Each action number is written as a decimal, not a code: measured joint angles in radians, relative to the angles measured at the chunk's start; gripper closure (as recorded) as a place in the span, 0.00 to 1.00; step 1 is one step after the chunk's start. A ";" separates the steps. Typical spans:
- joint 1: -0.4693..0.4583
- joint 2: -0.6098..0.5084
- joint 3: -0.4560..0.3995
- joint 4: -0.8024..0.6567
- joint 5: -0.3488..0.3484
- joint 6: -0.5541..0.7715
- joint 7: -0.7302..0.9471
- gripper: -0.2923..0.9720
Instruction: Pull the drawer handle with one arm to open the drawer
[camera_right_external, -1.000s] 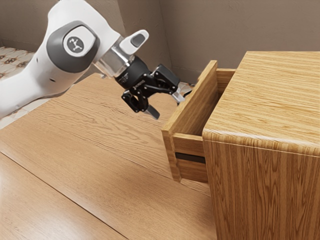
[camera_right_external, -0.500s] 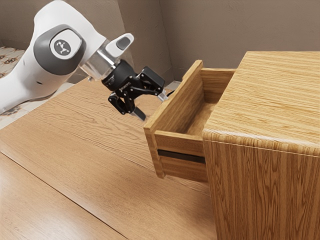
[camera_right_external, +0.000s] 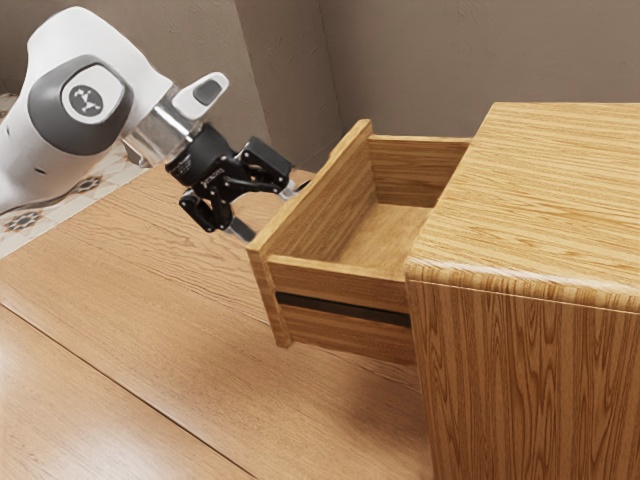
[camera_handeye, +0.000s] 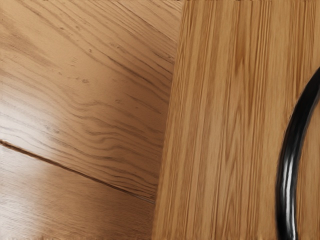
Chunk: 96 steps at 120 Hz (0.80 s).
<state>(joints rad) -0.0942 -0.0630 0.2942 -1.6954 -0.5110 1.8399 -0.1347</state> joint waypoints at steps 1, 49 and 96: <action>0.001 -0.001 0.001 -0.001 0.000 0.000 0.000 0.23; -0.012 -0.065 0.043 -0.047 0.031 -0.001 0.000 0.23; -0.243 0.021 -0.380 0.407 0.702 -0.304 0.087 0.23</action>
<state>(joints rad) -0.3369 -0.0417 -0.0861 -1.2884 0.1907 1.5357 -0.0476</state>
